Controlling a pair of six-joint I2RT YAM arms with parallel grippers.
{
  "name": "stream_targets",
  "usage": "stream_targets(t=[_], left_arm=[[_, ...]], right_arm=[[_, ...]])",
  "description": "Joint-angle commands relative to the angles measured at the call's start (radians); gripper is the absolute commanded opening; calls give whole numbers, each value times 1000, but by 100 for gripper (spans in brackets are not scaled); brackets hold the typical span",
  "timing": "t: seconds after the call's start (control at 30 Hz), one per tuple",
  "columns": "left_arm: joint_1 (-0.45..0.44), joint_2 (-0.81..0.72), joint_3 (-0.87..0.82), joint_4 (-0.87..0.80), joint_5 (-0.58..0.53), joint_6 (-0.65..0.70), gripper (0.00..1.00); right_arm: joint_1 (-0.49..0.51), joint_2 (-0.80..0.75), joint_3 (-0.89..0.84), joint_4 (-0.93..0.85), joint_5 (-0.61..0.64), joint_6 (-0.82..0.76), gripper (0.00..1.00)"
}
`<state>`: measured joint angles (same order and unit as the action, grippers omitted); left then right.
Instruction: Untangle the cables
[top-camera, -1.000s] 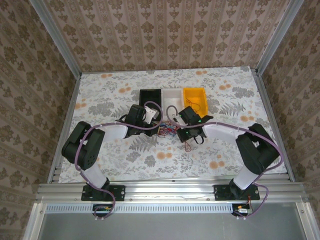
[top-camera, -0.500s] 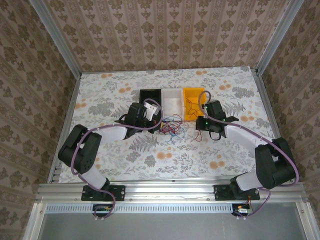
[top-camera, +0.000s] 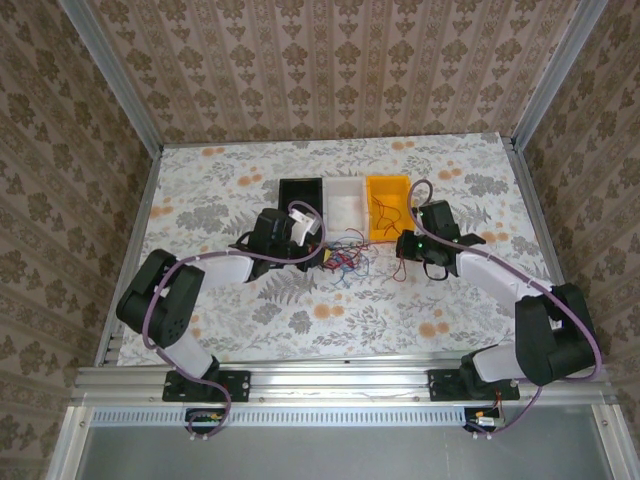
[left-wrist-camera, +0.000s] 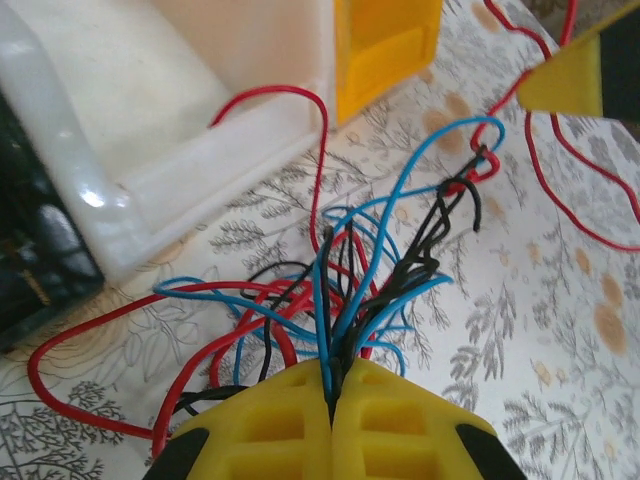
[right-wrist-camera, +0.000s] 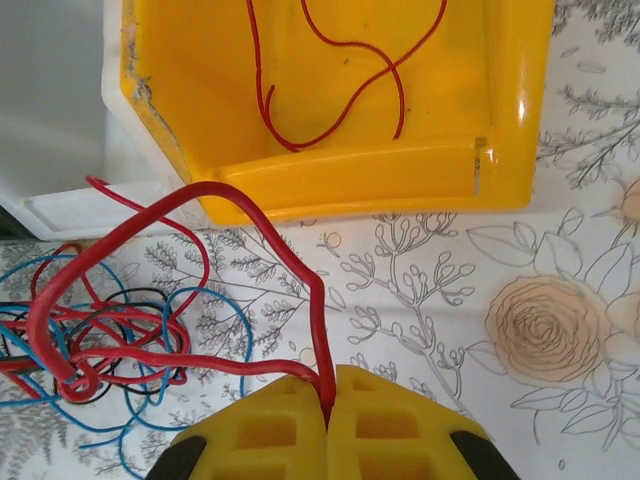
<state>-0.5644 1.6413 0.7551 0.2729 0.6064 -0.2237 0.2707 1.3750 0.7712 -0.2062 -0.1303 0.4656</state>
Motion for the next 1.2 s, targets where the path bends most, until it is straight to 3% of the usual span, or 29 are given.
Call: stream_targets(t=[0.0,0.1,0.17,0.57,0.7,0.83,0.97,1.1,1.17], left_arm=[[12,40,25,-188,-13,71,0],[-15,66,54,-205,-22,77,15],[-17,83,69,-203,-31,69,16],[-50,85,105,-159,13,92,0],[-58,70,100,-165,63,101,0],[-54,56,79,-209,45,112,0],[-37,34,46,-265,-181,89,0],[3,0,4,-293,-435,16,0],[36,-18,-13,-297,-499,-31,0]], right_arm=[[13,-28,-17,40,183,-59,0],[71,-12,1,104,54,-105,0],[101,8,22,108,5,-120,0],[192,182,141,-8,-114,-248,0],[199,181,144,-1,-11,-221,0],[184,91,111,24,280,-163,0],[121,-28,76,-28,504,-85,0],[43,-126,18,-58,569,-12,0],[9,-161,-7,-70,579,18,0]])
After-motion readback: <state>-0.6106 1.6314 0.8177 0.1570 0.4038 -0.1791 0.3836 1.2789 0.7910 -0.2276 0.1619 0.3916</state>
